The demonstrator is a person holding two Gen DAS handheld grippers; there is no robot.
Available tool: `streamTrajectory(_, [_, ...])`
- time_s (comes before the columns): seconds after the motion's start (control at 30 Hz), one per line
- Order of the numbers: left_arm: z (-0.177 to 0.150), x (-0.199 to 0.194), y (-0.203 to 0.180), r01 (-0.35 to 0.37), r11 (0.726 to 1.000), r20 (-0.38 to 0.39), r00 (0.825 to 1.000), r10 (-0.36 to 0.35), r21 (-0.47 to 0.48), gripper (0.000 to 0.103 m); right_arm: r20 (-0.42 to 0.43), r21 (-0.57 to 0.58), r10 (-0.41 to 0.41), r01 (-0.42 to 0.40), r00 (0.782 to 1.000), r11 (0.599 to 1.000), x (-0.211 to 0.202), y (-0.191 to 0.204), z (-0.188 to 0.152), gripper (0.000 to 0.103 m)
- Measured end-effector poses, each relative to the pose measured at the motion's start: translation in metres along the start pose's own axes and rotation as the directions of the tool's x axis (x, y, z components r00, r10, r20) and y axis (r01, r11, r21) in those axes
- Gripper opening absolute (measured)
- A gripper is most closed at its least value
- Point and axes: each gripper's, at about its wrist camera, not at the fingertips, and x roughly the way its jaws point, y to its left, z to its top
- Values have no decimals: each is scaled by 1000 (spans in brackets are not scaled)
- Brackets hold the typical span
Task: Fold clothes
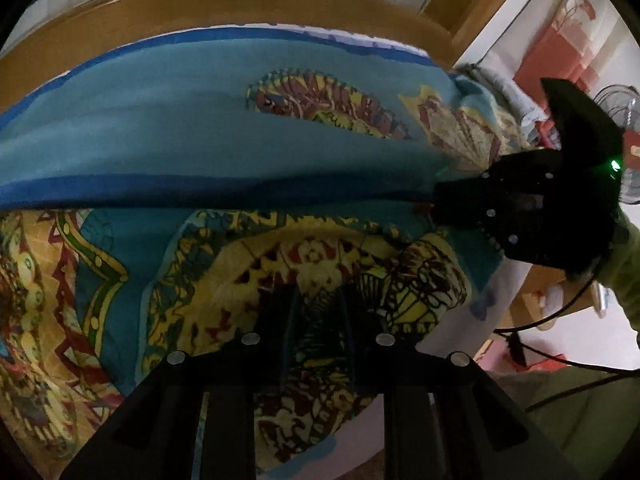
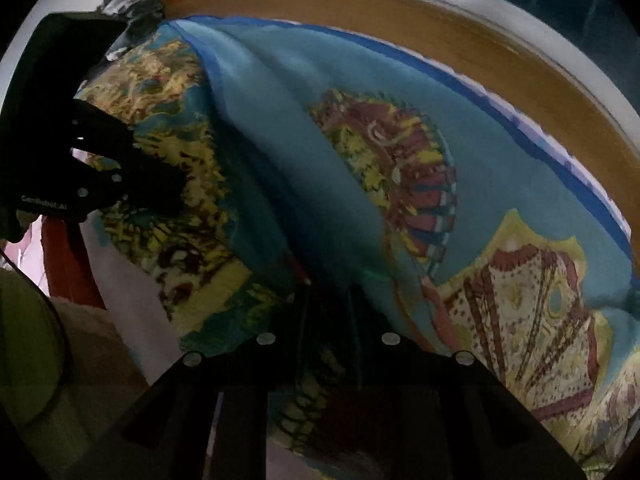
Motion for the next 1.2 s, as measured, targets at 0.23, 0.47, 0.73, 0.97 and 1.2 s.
streamTrajectory(0.23, [-2, -2, 5, 29, 999, 5, 1000, -29, -24, 21, 101, 110, -10, -2, 995, 994, -23, -29, 7, 2])
streamTrajectory(0.47, [-2, -2, 3, 19, 999, 5, 1000, -19, -26, 21, 180, 203, -60, 22, 982, 979, -33, -67, 36, 2])
streamTrajectory(0.73, [-1, -3, 0, -19, 1000, -15, 1000, 18, -21, 21, 176, 295, -162, 105, 971, 950, -27, -101, 41, 2])
streamTrajectory(0.97, [26, -11, -11, -122, 989, -13, 992, 123, 79, 21, 162, 355, -83, 20, 983, 935, -30, -115, 31, 3])
streamTrajectory(1.2, [86, 4, -25, -116, 974, 30, 993, 113, 193, 21, 70, 258, -101, 80, 992, 963, -42, -91, -12, 14])
